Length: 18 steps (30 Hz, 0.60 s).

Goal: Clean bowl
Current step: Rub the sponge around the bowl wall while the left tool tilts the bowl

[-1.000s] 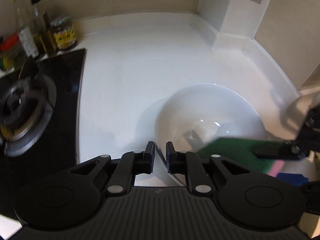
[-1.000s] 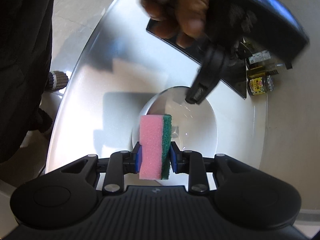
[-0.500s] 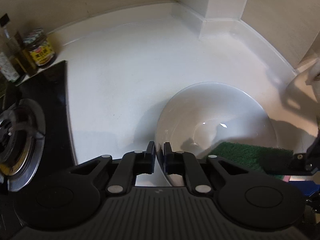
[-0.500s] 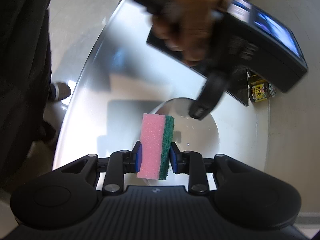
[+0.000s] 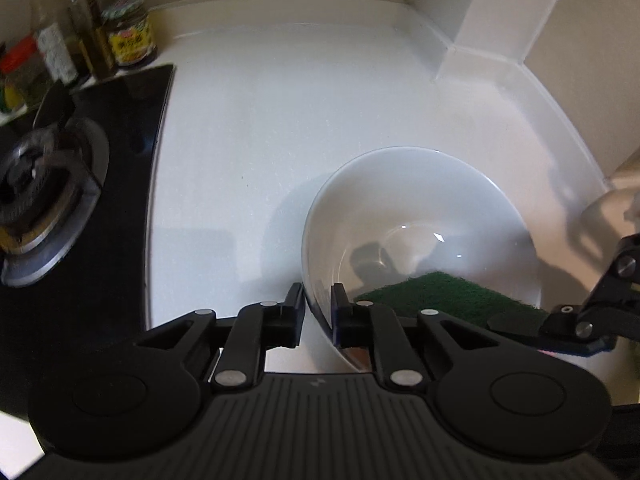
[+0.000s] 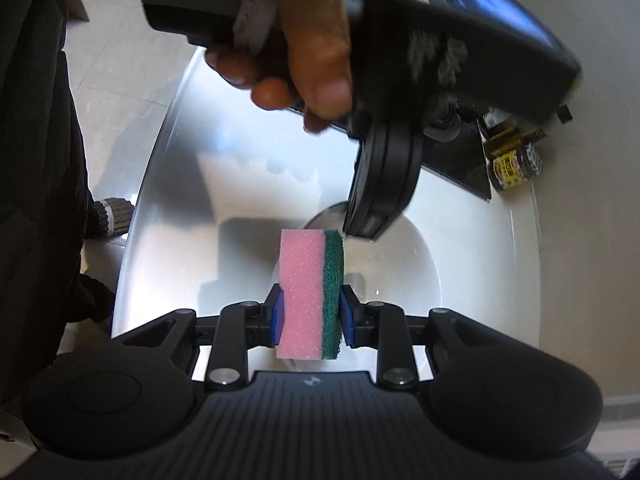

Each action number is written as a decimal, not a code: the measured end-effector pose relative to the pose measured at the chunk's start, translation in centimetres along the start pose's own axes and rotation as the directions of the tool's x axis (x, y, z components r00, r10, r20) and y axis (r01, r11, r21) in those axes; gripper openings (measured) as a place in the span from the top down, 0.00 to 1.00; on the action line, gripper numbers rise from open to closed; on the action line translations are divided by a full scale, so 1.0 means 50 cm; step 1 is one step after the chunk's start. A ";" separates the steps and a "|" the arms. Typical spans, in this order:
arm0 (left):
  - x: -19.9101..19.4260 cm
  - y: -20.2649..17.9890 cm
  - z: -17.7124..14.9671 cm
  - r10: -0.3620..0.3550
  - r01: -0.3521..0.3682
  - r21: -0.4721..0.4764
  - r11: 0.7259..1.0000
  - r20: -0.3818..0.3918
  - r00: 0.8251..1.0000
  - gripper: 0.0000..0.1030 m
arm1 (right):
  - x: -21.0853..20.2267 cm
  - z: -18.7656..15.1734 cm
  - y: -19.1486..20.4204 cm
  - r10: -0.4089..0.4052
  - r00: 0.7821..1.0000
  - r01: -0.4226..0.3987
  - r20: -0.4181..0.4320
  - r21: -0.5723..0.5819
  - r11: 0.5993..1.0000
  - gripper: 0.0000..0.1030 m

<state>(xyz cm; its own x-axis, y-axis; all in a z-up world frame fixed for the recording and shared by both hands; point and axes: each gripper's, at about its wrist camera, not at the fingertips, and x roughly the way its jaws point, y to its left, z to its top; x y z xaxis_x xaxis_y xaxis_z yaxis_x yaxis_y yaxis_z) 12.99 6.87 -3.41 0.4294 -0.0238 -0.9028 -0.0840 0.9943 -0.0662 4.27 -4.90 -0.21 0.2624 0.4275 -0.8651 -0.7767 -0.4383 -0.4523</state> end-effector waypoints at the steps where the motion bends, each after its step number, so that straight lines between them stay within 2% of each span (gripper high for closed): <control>1: 0.002 0.002 0.006 -0.005 0.006 0.021 1.000 -0.006 1.000 0.88 | 0.000 0.001 -0.001 0.005 1.000 -0.005 0.004 -0.007 1.000 0.76; 3: 0.010 0.009 0.027 -0.016 0.017 0.069 0.997 -0.021 1.000 0.89 | -0.001 -0.001 0.003 0.011 1.000 -0.010 0.007 -0.033 0.999 0.76; 6: 0.026 0.014 0.056 -0.021 0.025 0.087 0.996 -0.041 0.999 0.90 | -0.004 -0.014 0.008 0.017 1.000 -0.016 0.006 -0.091 0.996 0.76; 10: 0.027 0.019 0.055 -0.016 0.016 -0.006 1.000 -0.031 0.999 0.89 | 0.003 -0.025 0.017 -0.018 0.999 0.012 -0.033 -0.174 0.985 0.76; 16: -0.011 0.006 -0.010 0.022 -0.020 -0.115 0.993 0.017 1.000 0.88 | 0.008 -0.021 0.014 -0.009 1.000 0.010 0.003 -0.115 0.993 0.76; 18: -0.010 -0.003 -0.016 0.044 -0.042 -0.104 0.994 0.013 0.999 0.88 | 0.009 -0.025 0.011 0.002 1.000 0.000 0.025 -0.098 0.995 0.76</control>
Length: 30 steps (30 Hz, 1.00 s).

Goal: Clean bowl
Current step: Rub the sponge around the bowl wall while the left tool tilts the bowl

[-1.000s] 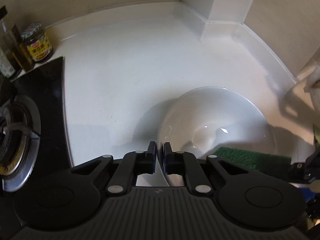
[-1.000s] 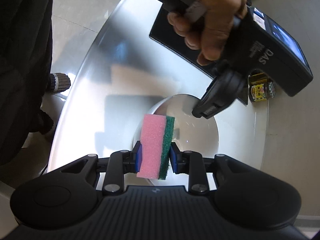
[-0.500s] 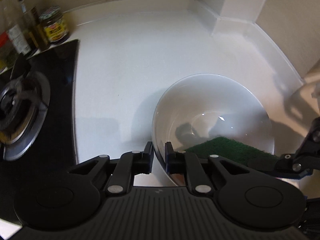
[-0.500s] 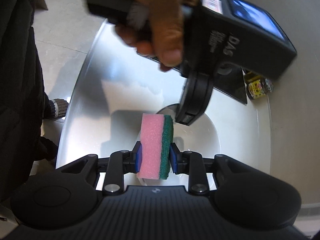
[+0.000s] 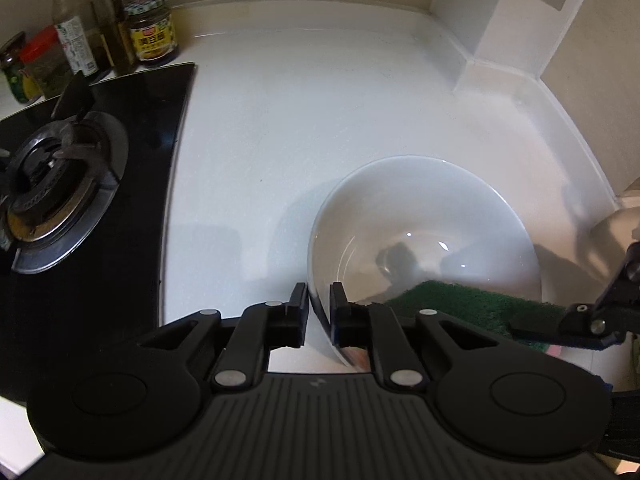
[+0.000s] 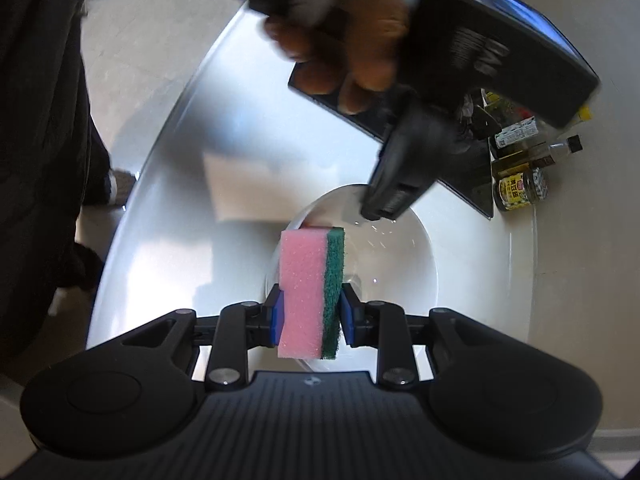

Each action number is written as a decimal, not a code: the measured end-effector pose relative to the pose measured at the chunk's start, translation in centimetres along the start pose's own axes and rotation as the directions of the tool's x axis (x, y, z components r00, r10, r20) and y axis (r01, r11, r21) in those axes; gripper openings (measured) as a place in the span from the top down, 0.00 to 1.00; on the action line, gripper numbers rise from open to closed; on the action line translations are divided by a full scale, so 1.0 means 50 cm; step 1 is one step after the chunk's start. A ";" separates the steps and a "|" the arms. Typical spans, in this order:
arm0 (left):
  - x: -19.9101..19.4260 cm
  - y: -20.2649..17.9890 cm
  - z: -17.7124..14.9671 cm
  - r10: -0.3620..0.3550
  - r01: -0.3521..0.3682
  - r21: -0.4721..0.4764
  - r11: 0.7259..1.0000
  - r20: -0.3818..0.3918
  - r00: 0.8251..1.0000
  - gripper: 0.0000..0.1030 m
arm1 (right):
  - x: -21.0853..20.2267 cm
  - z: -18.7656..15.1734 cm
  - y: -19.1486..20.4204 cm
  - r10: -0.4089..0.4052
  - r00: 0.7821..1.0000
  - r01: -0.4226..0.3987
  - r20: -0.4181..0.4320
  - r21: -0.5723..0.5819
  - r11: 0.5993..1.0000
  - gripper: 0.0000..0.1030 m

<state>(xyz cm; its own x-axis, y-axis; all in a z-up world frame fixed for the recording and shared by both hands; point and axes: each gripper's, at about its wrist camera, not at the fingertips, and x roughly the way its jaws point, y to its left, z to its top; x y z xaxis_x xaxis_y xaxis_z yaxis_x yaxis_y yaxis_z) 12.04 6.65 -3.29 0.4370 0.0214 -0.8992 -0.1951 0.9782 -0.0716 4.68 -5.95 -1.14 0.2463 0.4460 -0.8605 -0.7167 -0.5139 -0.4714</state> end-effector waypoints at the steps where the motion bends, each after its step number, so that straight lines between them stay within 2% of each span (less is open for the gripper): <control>1: 0.002 -0.002 0.001 0.005 -0.005 0.017 1.000 -0.001 1.000 0.89 | -0.002 0.000 0.000 0.002 1.000 -0.002 0.007 0.000 1.000 0.76; 5: 0.010 -0.007 0.016 0.004 -0.001 0.138 0.990 -0.018 1.000 0.90 | -0.007 0.013 -0.007 0.015 1.000 -0.016 0.020 0.030 0.999 0.76; 7: 0.017 -0.005 0.030 -0.032 0.040 0.216 0.976 -0.042 0.999 0.91 | -0.007 0.025 -0.004 0.016 1.000 -0.017 0.016 0.049 0.999 0.76; 9: 0.029 -0.002 0.054 -0.080 0.100 0.301 0.948 -0.079 0.994 0.91 | -0.007 0.036 -0.002 0.014 1.000 -0.015 0.008 0.066 0.998 0.76; 11: 0.039 -0.002 0.077 -0.111 0.142 0.357 0.923 -0.106 0.988 0.91 | -0.004 0.051 -0.001 0.011 1.000 -0.009 -0.027 0.067 0.998 0.76; 15: 0.058 -0.007 0.116 -0.149 0.195 0.431 0.881 -0.139 0.979 0.92 | 0.009 0.068 0.007 -0.002 0.989 0.000 -0.147 -0.014 1.000 0.76; 18: 0.048 0.002 0.107 -0.143 0.178 0.407 0.896 -0.115 0.983 0.88 | 0.017 0.082 0.002 -0.007 0.982 0.011 -0.188 0.023 1.000 0.76; 21: 0.018 0.034 0.073 -0.152 0.165 0.329 0.930 -0.066 0.986 0.84 | 0.024 0.099 0.000 -0.013 0.977 0.036 -0.215 0.105 0.994 0.76; 23: 0.005 0.044 0.051 -0.154 0.160 0.300 0.940 -0.045 0.987 0.84 | 0.030 0.105 0.000 -0.017 0.974 0.053 -0.227 0.153 0.987 0.76; 26: 0.006 0.038 0.038 -0.143 0.145 0.331 0.932 -0.031 0.989 0.85 | 0.046 0.103 -0.003 -0.027 0.970 0.075 -0.241 0.192 0.979 0.76; 30: 0.022 0.017 0.059 -0.134 0.137 0.399 0.907 -0.035 0.990 0.91 | 0.048 0.115 -0.001 -0.028 0.973 0.071 -0.227 0.186 0.980 0.76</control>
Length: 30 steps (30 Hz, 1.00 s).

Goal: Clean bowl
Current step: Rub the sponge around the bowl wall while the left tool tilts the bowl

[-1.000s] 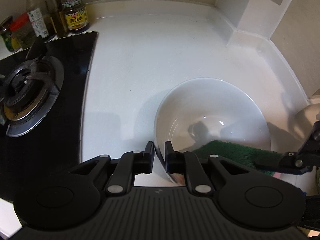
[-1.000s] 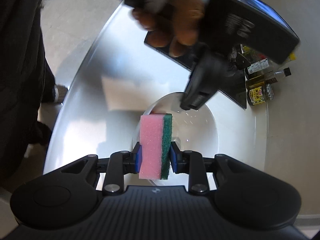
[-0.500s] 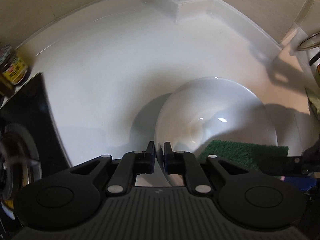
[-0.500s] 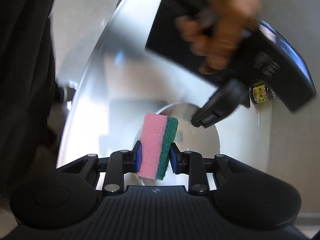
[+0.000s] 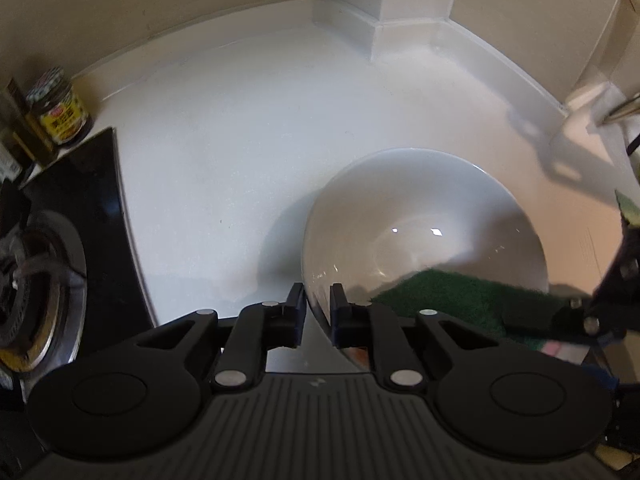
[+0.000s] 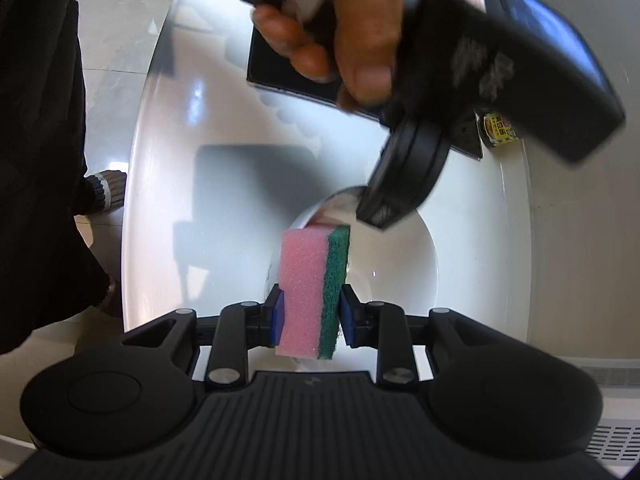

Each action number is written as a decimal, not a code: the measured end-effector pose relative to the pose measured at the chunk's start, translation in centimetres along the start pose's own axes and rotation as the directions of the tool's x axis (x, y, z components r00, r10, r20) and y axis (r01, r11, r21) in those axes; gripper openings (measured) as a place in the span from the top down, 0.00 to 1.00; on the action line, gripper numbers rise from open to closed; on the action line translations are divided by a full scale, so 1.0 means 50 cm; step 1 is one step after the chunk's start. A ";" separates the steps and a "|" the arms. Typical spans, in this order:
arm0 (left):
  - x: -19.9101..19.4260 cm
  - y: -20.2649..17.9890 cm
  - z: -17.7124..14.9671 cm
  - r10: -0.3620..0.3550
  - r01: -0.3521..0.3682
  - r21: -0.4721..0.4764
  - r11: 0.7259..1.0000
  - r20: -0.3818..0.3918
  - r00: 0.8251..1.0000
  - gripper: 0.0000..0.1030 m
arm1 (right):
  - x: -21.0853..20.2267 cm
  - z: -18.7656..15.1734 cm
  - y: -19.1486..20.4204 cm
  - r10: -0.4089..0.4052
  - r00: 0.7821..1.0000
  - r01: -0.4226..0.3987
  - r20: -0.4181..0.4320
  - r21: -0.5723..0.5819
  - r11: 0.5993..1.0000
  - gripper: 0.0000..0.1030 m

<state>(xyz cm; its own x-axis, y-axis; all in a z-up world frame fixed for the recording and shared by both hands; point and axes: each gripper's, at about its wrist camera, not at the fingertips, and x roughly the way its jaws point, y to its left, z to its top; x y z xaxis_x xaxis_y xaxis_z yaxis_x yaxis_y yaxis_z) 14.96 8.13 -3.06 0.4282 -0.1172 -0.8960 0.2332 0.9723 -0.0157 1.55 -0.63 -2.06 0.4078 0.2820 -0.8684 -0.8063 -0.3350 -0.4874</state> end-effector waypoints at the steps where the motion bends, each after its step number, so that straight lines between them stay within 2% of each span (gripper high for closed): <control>1: 0.007 -0.003 0.010 -0.006 0.006 0.019 1.000 -0.003 1.000 0.92 | -0.001 -0.001 -0.001 0.006 1.000 -0.006 0.006 -0.009 1.000 0.76; 5: 0.030 0.012 0.056 -0.057 0.058 0.046 0.997 -0.025 0.998 0.92 | 0.000 -0.017 -0.001 0.018 1.000 -0.021 -0.026 -0.134 0.991 0.76; 10: 0.009 0.029 0.047 -0.026 0.027 -0.100 0.995 0.020 0.999 0.89 | 0.001 -0.043 -0.012 0.038 0.999 -0.039 -0.010 -0.159 0.986 0.76; 13: -0.021 0.036 0.004 -0.011 0.020 -0.196 0.980 0.047 0.999 0.87 | 0.009 -0.043 -0.015 0.052 0.999 -0.050 0.014 -0.148 0.988 0.76; 16: -0.019 0.019 -0.013 0.008 0.003 -0.213 0.977 0.050 0.999 0.87 | 0.026 -0.035 -0.010 0.064 0.997 -0.059 0.036 -0.133 0.989 0.76; 18: -0.007 0.007 -0.014 0.021 -0.014 -0.197 0.980 0.037 0.999 0.89 | 0.035 -0.030 -0.008 0.070 0.996 -0.063 0.049 -0.126 0.990 0.76; 21: 0.014 0.003 0.011 0.031 -0.027 -0.122 0.992 0.029 0.999 0.93 | 0.036 -0.026 -0.002 0.070 0.996 -0.061 0.055 -0.144 0.988 0.76; 25: 0.030 -0.001 0.049 -0.010 0.010 -0.057 0.998 0.005 1.000 0.93 | 0.008 -0.046 0.018 0.060 0.998 -0.055 0.016 -0.207 0.977 0.76; 28: 0.037 0.001 0.067 -0.022 0.022 -0.081 0.996 0.001 1.000 0.90 | 0.031 -0.054 0.018 0.024 0.999 -0.029 -0.022 -0.239 0.971 0.76; 29: 0.033 0.004 0.062 -0.019 0.020 -0.109 0.994 0.004 1.000 0.84 | 0.033 -0.055 0.018 0.021 1.000 -0.025 -0.020 -0.225 0.974 0.76; 30: 0.022 0.007 0.049 -0.008 0.010 -0.136 0.991 0.013 1.000 0.83 | 0.034 -0.056 0.018 0.021 1.000 -0.024 -0.016 -0.212 0.977 0.76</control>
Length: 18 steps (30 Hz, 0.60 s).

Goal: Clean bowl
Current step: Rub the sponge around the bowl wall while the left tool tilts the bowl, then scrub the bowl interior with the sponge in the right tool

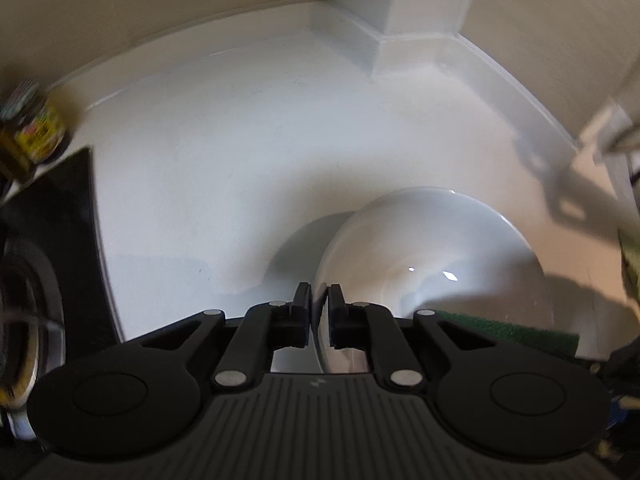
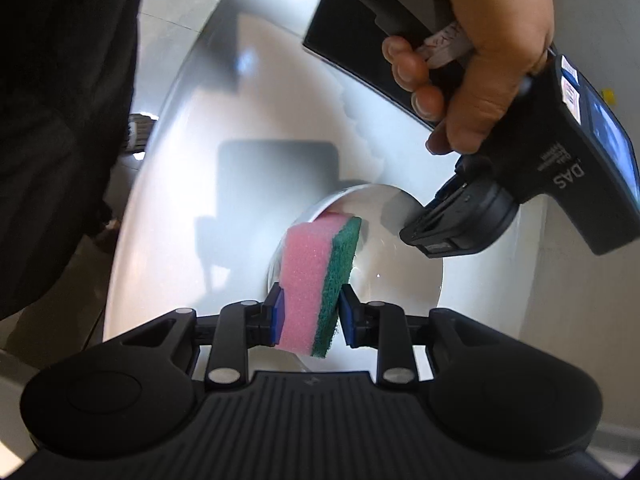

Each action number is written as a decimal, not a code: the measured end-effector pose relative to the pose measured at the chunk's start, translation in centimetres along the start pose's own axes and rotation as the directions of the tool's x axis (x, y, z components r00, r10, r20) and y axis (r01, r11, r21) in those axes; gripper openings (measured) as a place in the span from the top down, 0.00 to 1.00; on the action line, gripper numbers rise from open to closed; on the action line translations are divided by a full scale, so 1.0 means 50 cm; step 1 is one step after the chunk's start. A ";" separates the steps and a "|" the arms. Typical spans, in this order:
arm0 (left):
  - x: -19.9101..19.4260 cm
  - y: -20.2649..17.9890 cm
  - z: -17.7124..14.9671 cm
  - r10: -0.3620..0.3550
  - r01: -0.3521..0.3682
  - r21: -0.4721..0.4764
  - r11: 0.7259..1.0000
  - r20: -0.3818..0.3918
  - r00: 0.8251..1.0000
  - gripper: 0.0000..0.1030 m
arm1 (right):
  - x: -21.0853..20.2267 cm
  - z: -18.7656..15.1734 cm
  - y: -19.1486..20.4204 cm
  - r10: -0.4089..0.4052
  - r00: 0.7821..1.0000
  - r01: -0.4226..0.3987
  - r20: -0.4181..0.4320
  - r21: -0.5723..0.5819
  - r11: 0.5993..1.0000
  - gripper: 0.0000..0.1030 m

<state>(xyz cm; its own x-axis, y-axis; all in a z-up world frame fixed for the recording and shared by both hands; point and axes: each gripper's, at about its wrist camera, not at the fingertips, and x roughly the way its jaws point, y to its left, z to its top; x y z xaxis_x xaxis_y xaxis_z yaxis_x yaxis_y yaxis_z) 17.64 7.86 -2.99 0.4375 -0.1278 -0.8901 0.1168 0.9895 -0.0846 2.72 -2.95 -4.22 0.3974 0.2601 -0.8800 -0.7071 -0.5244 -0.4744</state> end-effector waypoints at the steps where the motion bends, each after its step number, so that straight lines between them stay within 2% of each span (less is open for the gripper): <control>1: -0.011 0.005 -0.013 0.010 -0.010 -0.027 1.000 0.010 1.000 0.83 | 0.001 0.000 0.000 -0.002 1.000 0.002 0.003 0.013 1.000 0.76; 2: -0.022 0.009 -0.027 0.018 -0.017 -0.053 0.998 0.020 1.000 0.79 | 0.002 0.000 0.000 -0.004 1.000 0.004 0.005 0.024 1.000 0.76; 5: -0.036 -0.001 -0.074 0.022 -0.020 -0.085 0.996 0.021 1.000 0.79 | 0.005 0.002 -0.006 -0.006 1.000 0.005 0.010 0.054 0.999 0.76; 7: -0.028 -0.012 -0.077 0.027 -0.027 -0.076 0.997 0.009 1.000 0.79 | 0.010 0.006 -0.012 -0.005 1.000 0.004 0.016 0.070 0.998 0.76; 9: -0.020 -0.020 -0.074 0.045 -0.045 -0.046 0.998 0.006 0.999 0.85 | 0.012 0.014 -0.012 -0.004 1.000 0.003 0.020 0.070 0.998 0.76; 14: -0.004 -0.017 -0.030 0.039 -0.038 0.075 0.996 -0.022 0.999 0.89 | 0.011 0.023 -0.015 0.013 0.999 -0.016 0.051 0.072 0.997 0.76; 18: 0.001 -0.005 -0.018 0.034 -0.033 0.040 0.999 -0.027 0.999 0.89 | 0.019 0.016 -0.008 0.000 1.000 0.000 0.019 0.037 0.999 0.76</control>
<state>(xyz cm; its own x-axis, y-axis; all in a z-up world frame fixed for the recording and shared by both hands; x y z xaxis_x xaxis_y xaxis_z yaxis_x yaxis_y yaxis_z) 16.81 7.66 -3.40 0.4165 -0.0924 -0.9044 0.1383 0.9897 -0.0374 2.91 -1.84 -4.86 0.3869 0.2754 -0.8801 -0.7286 -0.4937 -0.4748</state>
